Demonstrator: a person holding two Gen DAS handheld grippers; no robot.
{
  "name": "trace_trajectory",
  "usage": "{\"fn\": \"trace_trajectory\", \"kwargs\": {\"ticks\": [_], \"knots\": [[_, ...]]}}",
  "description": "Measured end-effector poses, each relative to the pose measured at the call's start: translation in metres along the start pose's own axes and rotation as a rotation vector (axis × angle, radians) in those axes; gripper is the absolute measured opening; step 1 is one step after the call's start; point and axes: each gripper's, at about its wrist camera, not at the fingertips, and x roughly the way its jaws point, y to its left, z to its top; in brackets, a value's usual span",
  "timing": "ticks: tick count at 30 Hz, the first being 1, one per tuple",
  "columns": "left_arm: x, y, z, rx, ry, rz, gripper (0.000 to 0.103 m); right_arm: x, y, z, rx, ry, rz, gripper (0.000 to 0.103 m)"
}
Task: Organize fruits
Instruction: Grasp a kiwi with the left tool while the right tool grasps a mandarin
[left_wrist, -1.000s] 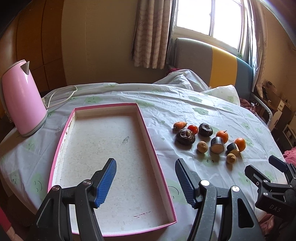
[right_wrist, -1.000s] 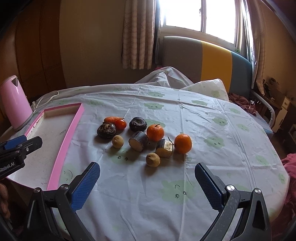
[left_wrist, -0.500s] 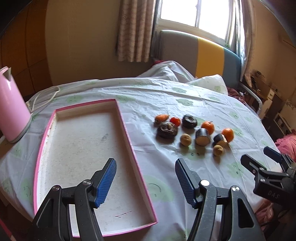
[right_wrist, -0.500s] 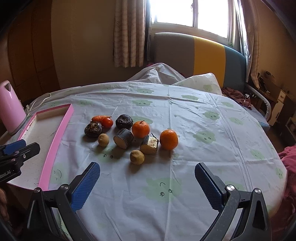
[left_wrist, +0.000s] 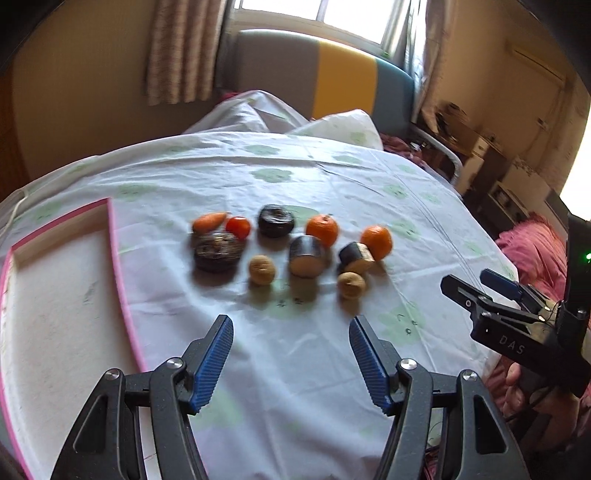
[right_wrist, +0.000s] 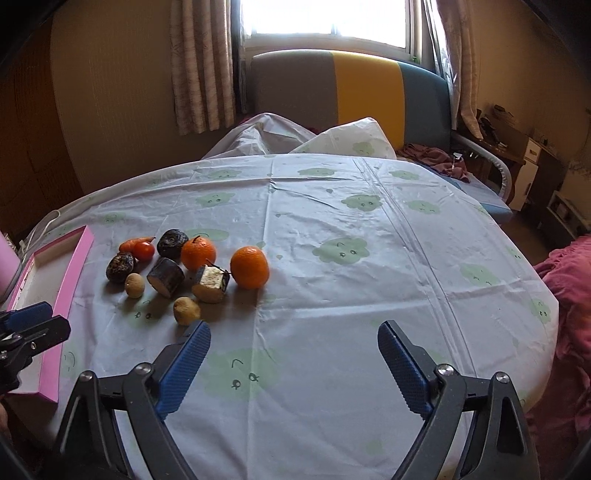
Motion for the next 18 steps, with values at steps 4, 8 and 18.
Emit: {"fn": "trace_trajectory", "kwargs": {"ticks": [4, 8, 18], "knots": [[0.029, -0.023, 0.008, 0.049, 0.04, -0.043, 0.055, 0.005, -0.009, -0.001, 0.02, 0.018, -0.006, 0.069], [0.053, -0.038, 0.016, 0.061, 0.071, -0.058, 0.051, 0.008, -0.016, -0.002, 0.027, 0.028, -0.009, 0.064], [0.092, -0.04, 0.023, 0.02, 0.1, -0.025, 0.027, 0.019, -0.024, 0.0, 0.054, 0.047, 0.025, 0.064]]}}
